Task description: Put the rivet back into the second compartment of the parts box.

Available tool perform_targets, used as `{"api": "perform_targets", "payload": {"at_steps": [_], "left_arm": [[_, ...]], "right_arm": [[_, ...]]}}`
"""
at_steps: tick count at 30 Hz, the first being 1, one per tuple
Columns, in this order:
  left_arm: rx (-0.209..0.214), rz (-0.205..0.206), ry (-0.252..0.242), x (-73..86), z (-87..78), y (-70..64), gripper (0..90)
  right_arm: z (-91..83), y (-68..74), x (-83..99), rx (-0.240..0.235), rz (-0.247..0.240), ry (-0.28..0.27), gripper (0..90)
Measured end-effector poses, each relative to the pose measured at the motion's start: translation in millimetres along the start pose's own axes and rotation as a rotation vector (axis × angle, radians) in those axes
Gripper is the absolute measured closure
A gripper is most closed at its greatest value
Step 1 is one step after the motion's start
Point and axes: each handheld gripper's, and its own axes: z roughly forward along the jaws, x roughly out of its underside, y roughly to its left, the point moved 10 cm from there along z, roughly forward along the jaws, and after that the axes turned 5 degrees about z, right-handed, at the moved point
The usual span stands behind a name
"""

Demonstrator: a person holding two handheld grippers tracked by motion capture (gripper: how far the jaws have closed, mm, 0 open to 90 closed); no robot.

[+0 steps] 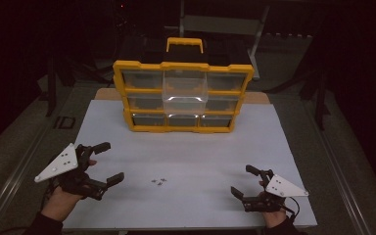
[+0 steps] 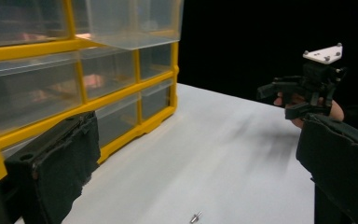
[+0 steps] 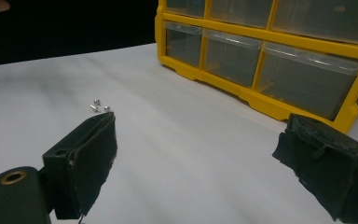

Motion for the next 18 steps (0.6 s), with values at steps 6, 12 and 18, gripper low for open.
{"api": "perform_targets", "payload": {"at_steps": [6, 12, 18], "left_arm": [[0.06, -0.009, 0.041, -2.8, 19.3, -5.8, 0.0], [0.08, 0.001, 0.067, 4.1, 39.6, -5.5, 0.0], [0.109, -0.001, 0.11, 21.7, 56.6, -4.6, 0.0]], "right_arm": [[0.1, -0.3, 0.4, -0.002, 0.004, 0.001, 10.2], [0.8, -0.4, 0.9, -0.002, 0.003, 0.002, 10.2], [1.1, 0.0, 2.0, -0.005, 0.005, 0.008, 10.2]]}}
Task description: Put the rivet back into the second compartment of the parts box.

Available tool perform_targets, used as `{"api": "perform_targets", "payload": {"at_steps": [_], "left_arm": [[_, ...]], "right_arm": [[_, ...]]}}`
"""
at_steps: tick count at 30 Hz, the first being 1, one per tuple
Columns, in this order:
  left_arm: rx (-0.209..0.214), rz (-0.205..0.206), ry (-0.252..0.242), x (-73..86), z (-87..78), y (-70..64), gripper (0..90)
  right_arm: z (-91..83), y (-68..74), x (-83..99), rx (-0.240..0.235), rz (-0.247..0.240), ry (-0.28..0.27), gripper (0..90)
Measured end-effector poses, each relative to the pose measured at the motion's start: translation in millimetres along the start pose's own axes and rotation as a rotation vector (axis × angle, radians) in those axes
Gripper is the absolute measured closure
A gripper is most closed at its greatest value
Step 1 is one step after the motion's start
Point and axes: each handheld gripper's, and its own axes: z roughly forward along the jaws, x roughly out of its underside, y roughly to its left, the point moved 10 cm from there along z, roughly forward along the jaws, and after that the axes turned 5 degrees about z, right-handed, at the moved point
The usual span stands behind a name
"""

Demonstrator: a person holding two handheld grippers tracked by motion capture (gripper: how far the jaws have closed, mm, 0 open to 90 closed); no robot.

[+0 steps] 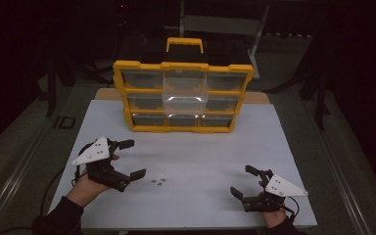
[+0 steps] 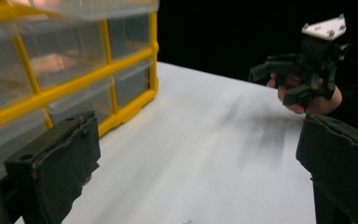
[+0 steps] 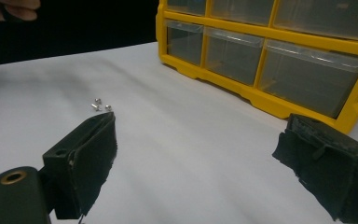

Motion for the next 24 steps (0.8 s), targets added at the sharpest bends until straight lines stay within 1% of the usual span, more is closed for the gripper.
{"api": "perform_targets", "payload": {"at_steps": [1, 2, 4, 5, 6, 7, 9, 10, 12, 13, 15, 18, 19, 20, 21, 22, 23, 24], "left_arm": [[0.0, 0.0, 0.0, 0.0, 0.0, 0.0, 2.1], [0.012, -0.005, 0.023, 5.6, 3.8, -0.3, 3.6], [0.012, -0.006, 0.049, 13.1, 9.0, 0.5, 4.0], [0.025, -0.019, 0.068, 20.6, 13.0, 0.9, 6.8], [0.023, -0.024, 0.074, 24.2, 14.8, 1.5, 8.4], [0.023, -0.024, 0.074, 24.2, 14.8, 1.5, 9.1], [0.025, -0.037, 0.096, 35.1, 19.1, 2.7, 10.9], [0.025, -0.037, 0.096, 35.1, 19.1, 2.7, 13.6], [0.022, -0.038, 0.115, 42.9, 22.3, 3.0, 15.3], [0.026, -0.039, 0.127, 46.8, 24.1, 2.7, 15.3], [0.028, -0.039, 0.15, 54.6, 27.6, 1.9, 18.5], [0.041, -0.059, 0.184, 65.0, 32.9, -0.1, 21.0], [0.041, -0.062, 0.198, 68.4, 34.7, -0.6, 23.3], [0.04, -0.064, 0.229, 75.8, 38.3, -1.3, 26.1], [0.04, -0.064, 0.229, 75.8, 38.3, -1.3, 27.8], [0.041, -0.065, 0.242, 79.1, 39.7, -1.8, 27.8], [0.041, -0.069, 0.253, 82.1, 40.8, -2.1, 31.9], [0.046, -0.073, 0.27, 86.0, 42.2, -2.8, 31.9]], "right_arm": [[0.0, 0.0, 0.0, 0.0, 0.0, 0.0, 10.2], [0.1, 0.1, 0.1, -0.002, 0.003, 0.001, 10.2], [0.2, -0.1, 0.2, -0.002, 0.002, 0.001, 10.2], [0.1, 0.0, 0.4, -0.003, 0.003, 0.002, 10.2], [0.1, 0.1, 0.4, -0.004, 0.004, 0.002, 10.2], [0.1, 0.1, 0.4, -0.004, 0.004, 0.002, 10.2], [0.1, 0.0, 0.5, -0.004, 0.004, 0.003, 10.2], [0.1, 0.0, 0.5, -0.004, 0.004, 0.003, 10.2], [0.6, 0.1, 1.1, -0.006, 0.004, 0.006, 10.2], [0.6, 0.1, 1.1, -0.006, 0.004, 0.006, 10.2], [0.9, 0.3, 1.4, -0.009, 0.008, 0.007, 10.2], [1.1, 0.3, 1.8, -0.01, 0.009, 0.008, 10.2], [1.2, 0.2, 2.0, -0.011, 0.009, 0.009, 10.2], [1.3, 0.0, 2.2, -0.011, 0.007, 0.01, 10.2], [1.3, 0.0, 2.2, -0.011, 0.007, 0.01, 10.2], [1.3, 0.0, 2.3, -0.011, 0.007, 0.011, 10.2], [1.4, -0.1, 2.4, -0.01, 0.007, 0.012, 10.2], [1.4, -0.1, 2.4, -0.01, 0.007, 0.012, 10.2]]}}
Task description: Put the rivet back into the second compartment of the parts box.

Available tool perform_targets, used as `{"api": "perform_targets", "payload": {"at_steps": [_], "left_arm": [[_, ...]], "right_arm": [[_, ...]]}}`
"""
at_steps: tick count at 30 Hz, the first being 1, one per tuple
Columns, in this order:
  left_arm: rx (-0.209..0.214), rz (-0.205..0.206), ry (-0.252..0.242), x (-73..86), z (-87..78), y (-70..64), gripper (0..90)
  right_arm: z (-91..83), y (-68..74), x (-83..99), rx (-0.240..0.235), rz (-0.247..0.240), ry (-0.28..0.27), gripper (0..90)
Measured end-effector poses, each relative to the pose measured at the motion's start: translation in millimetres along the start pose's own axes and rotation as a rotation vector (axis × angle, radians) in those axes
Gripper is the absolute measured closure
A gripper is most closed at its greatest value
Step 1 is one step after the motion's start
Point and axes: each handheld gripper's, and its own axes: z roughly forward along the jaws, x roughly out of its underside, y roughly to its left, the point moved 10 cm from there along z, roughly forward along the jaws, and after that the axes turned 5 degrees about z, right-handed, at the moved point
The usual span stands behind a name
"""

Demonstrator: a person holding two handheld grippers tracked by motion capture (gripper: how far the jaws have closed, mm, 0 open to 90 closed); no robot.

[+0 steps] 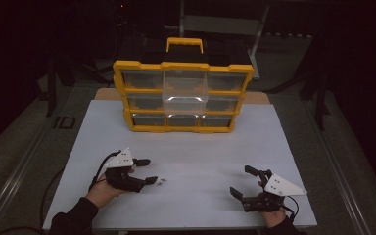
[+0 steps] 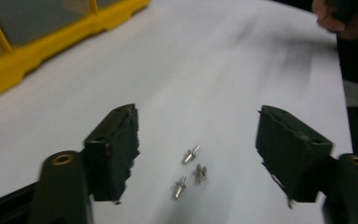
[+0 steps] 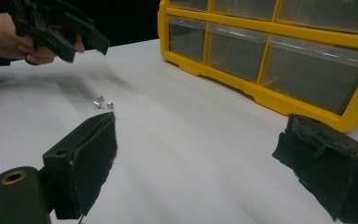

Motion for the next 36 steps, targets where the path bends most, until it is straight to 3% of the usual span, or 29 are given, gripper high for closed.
{"api": "perform_targets", "payload": {"at_steps": [5, 13, 18, 25, 27, 36], "left_arm": [[0.001, 0.009, 0.078, 14.0, 10.1, -0.3, 44.7], [0.01, 0.022, 0.148, 26.1, 22.0, -0.4, 60.2], [-0.035, 0.046, 0.199, 35.9, 27.1, 6.9, 66.1], [-0.014, 0.047, 0.21, 38.4, 32.0, 5.4, 73.2], [-0.015, 0.048, 0.217, 38.4, 32.3, 5.5, 80.2], [-0.019, 0.019, 0.202, 36.1, 28.9, 9.5, 81.4]], "right_arm": [[0.3, 0.5, 0.4, -0.004, 0.001, 0.003, 10.2], [0.2, 0.4, 0.6, -0.005, 0.002, 0.004, 10.2], [0.2, 0.5, 0.7, -0.007, 0.003, 0.005, 10.2], [0.4, 0.3, 1.2, -0.005, 0.003, 0.008, 10.2], [0.4, 0.0, 1.3, -0.004, 0.003, 0.009, 10.3], [0.1, -0.3, 0.9, -0.003, 0.003, 0.006, 10.3]]}}
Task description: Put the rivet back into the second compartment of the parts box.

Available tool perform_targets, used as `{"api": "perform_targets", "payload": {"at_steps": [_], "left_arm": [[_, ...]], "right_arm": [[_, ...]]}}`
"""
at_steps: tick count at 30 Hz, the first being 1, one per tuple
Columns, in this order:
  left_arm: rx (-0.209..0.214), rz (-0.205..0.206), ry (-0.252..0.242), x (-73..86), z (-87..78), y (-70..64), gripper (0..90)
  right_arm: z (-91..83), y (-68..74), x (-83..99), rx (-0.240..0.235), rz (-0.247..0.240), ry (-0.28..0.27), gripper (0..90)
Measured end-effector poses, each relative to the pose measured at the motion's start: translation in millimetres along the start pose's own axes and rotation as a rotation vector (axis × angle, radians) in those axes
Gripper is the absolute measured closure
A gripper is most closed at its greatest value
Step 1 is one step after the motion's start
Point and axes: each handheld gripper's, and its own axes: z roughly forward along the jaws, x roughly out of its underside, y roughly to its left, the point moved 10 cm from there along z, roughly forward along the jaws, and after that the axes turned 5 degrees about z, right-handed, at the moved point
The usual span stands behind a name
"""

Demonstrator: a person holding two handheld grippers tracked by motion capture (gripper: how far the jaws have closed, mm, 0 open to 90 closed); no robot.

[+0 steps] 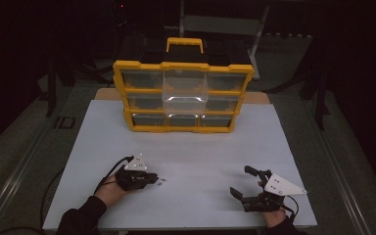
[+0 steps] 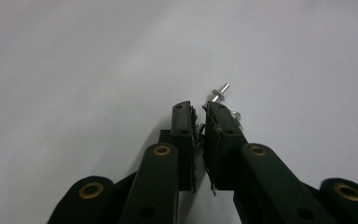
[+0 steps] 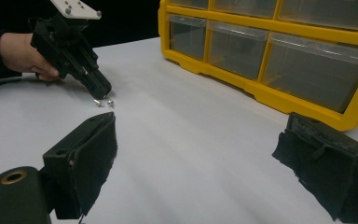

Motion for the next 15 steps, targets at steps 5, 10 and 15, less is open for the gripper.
{"api": "perform_targets", "payload": {"at_steps": [5, 10, 15], "left_arm": [[-0.005, -0.014, -0.025, -6.4, -11.8, 3.8, 81.4], [-0.009, -0.012, -0.035, -13.0, -23.2, 5.3, 81.5], [-0.007, -0.013, -0.035, -18.1, -29.9, 5.2, 81.5]], "right_arm": [[-0.1, -0.4, 0.1, 0.001, 0.004, 0.0, 10.3], [-0.4, 0.1, -0.9, 0.0, 0.0, -0.005, 10.3], [-1.4, -1.1, -1.9, 0.007, 0.004, -0.013, 10.2]]}}
